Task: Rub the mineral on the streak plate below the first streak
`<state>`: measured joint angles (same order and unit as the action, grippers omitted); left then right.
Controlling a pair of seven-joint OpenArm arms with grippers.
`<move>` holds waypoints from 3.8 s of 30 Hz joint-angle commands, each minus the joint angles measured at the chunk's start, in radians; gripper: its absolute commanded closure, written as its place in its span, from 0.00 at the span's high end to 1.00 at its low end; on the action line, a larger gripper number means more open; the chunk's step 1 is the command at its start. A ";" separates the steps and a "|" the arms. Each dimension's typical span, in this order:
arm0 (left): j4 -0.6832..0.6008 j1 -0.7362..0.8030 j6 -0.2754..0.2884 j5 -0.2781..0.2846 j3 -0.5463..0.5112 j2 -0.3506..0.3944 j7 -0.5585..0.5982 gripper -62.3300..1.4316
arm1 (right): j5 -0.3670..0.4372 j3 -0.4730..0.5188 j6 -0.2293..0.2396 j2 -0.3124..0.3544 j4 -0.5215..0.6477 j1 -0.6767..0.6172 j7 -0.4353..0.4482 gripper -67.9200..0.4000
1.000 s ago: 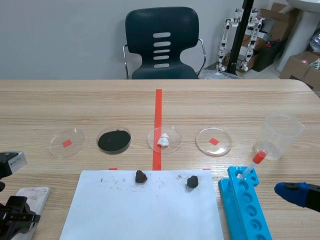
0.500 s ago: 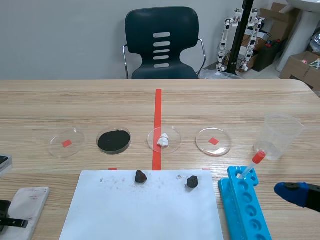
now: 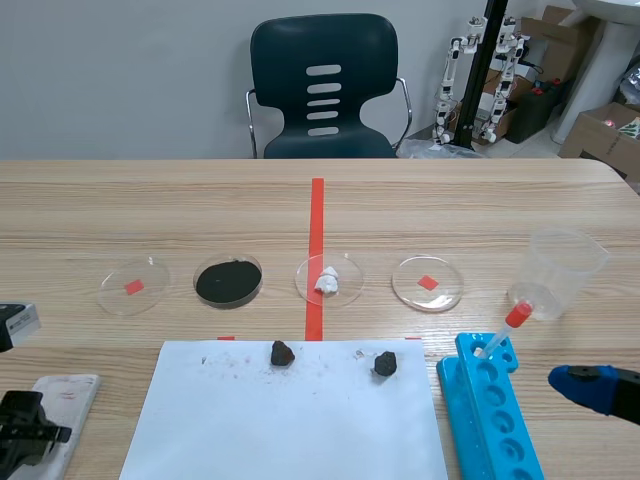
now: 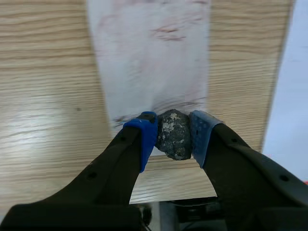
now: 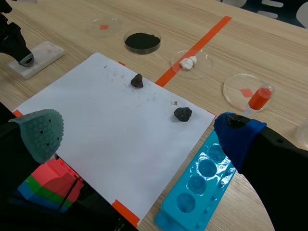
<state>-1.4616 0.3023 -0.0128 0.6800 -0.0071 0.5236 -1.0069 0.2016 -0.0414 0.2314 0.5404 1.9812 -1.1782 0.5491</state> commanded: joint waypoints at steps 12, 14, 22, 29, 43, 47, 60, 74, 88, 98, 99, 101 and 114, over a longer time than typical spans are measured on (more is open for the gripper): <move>0.000 0.008 -0.042 -0.110 0.012 -0.013 -0.002 0.16 | 0.008 0.003 0.001 0.000 0.024 0.001 0.015 1.00; 0.000 0.008 -0.070 -0.158 0.012 -0.013 -0.011 0.16 | 0.008 0.003 0.001 0.000 0.024 0.001 0.015 1.00; 0.000 0.008 -0.154 -0.294 0.012 -0.013 -0.041 0.16 | 0.008 0.003 0.001 0.000 0.024 0.001 0.015 1.00; -0.119 0.039 -0.164 -0.307 -0.003 -0.005 0.063 0.16 | 0.008 0.003 0.001 -0.001 0.024 0.001 0.015 1.00; -0.484 0.266 -0.201 -0.250 -0.039 -0.011 0.537 0.16 | 0.008 0.003 0.001 -0.001 0.024 0.001 0.015 1.00; -0.507 0.326 -0.159 -0.191 -0.035 -0.012 0.656 0.16 | 0.008 0.003 0.001 -0.001 0.024 0.001 0.015 1.00; -0.507 0.503 0.097 -0.217 -0.008 -0.013 0.933 0.16 | 0.008 0.003 0.001 -0.001 0.024 0.001 0.015 1.00; -0.505 0.600 0.106 -0.333 0.002 -0.013 1.038 0.16 | 0.008 0.003 0.001 0.000 0.024 0.001 0.015 1.00; -0.500 0.597 0.106 -0.333 0.002 -0.013 1.033 0.16 | 0.008 0.003 0.001 0.000 0.024 0.001 0.015 1.00; -0.500 0.597 0.106 -0.333 0.002 -0.013 1.033 0.16 | 0.008 0.003 0.001 0.000 0.024 0.001 0.015 1.00; -0.500 0.597 0.106 -0.333 0.002 -0.013 1.033 0.16 | 0.008 0.003 0.001 0.000 0.024 0.001 0.015 1.00; -0.500 0.597 0.106 -0.333 0.002 -0.013 1.033 0.16 | 0.008 0.003 0.001 0.000 0.024 0.001 0.015 1.00; -0.500 0.597 0.106 -0.333 0.002 -0.013 1.033 0.16 | 0.008 0.003 0.001 0.000 0.024 0.001 0.015 1.00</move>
<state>-1.9568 0.9001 0.0906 0.3405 -0.0086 0.5098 0.0093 0.2016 -0.0414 0.2314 0.5404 1.9812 -1.1782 0.5491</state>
